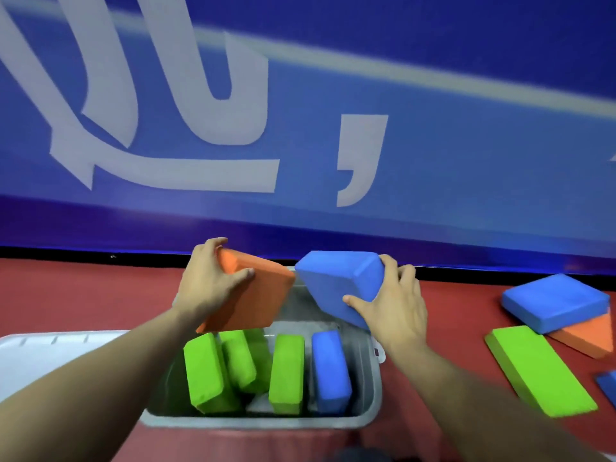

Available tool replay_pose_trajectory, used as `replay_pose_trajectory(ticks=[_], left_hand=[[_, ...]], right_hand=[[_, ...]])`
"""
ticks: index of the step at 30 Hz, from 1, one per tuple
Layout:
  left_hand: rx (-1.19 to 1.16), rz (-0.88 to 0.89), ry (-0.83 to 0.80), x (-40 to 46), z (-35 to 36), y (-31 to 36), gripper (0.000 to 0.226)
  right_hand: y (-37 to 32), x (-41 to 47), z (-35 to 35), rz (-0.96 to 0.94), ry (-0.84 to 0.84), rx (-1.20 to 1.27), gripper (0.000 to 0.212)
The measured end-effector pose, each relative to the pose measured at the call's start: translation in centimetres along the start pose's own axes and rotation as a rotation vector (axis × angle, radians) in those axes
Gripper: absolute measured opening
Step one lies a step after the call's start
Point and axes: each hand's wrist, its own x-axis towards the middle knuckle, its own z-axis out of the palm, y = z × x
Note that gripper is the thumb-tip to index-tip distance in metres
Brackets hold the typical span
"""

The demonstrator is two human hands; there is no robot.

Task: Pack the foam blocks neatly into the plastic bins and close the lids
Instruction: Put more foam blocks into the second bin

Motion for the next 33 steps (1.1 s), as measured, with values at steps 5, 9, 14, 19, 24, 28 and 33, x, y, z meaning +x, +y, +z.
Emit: replay_pose_trajectory(ticks=[5, 9, 14, 19, 24, 28, 33], left_hand=[[0.056, 0.096, -0.121, 1.7, 3.9, -1.1, 0.089], [0.144, 0.148, -0.187, 2.8, 7.2, -1.0, 0.088], [0.070, 0.111, -0.377, 3.5, 10.9, -0.5, 0.085], [0.049, 0.083, -0.353, 3.4, 12.1, -0.8, 0.065], [0.045, 0.070, -0.337, 2.7, 11.0, -1.4, 0.062], [0.039, 0.093, -0.353, 1.6, 10.4, -0.6, 0.061], [-0.021, 0.174, -0.380, -0.4, 11.8, 3.6, 0.060]], right_hand=[[-0.9, 1.9, 4.3, -0.085, -0.014, -0.174, 0.094], [-1.3, 3.8, 7.0, -0.111, -0.068, -0.226, 0.100], [-1.4, 5.2, 9.1, -0.070, -0.358, -0.156, 0.105], [0.6, 4.6, 9.4, -0.068, -0.418, -0.153, 0.083], [2.0, 4.2, 8.5, -0.015, -0.432, -0.071, 0.077], [3.1, 3.7, 6.6, -0.042, -0.419, -0.053, 0.073], [6.2, 3.0, 3.4, -0.033, -0.371, -0.061, 0.074]])
